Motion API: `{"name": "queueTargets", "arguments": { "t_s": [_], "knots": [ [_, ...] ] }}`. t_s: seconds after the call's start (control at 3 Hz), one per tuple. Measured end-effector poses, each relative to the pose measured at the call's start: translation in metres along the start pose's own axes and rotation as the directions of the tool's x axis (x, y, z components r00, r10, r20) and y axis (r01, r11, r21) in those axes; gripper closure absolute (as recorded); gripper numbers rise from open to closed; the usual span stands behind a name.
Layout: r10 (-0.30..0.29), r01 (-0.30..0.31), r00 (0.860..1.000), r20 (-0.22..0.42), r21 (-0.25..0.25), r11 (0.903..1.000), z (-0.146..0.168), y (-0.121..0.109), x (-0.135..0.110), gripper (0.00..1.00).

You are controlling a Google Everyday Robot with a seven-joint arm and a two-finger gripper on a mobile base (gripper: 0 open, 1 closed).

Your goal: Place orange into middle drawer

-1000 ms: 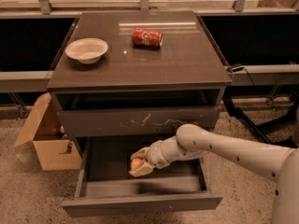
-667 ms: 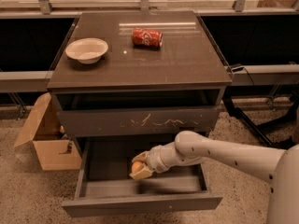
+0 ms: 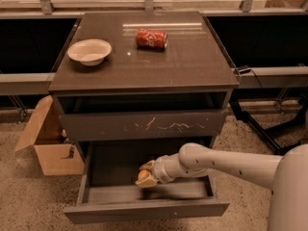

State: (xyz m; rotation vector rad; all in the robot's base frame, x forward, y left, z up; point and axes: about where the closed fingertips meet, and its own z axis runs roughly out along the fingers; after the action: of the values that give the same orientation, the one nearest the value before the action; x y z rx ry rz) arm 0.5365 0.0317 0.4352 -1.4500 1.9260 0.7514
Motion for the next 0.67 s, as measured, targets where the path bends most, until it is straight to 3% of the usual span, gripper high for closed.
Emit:
{"name": "queueTargets", "arguments": {
  "t_s": [0.67],
  "knots": [
    [0.024, -0.024, 1.000, -0.012, 0.004, 0.9997, 0.0040, -0.0028, 0.0099, 0.04]
  ]
}}
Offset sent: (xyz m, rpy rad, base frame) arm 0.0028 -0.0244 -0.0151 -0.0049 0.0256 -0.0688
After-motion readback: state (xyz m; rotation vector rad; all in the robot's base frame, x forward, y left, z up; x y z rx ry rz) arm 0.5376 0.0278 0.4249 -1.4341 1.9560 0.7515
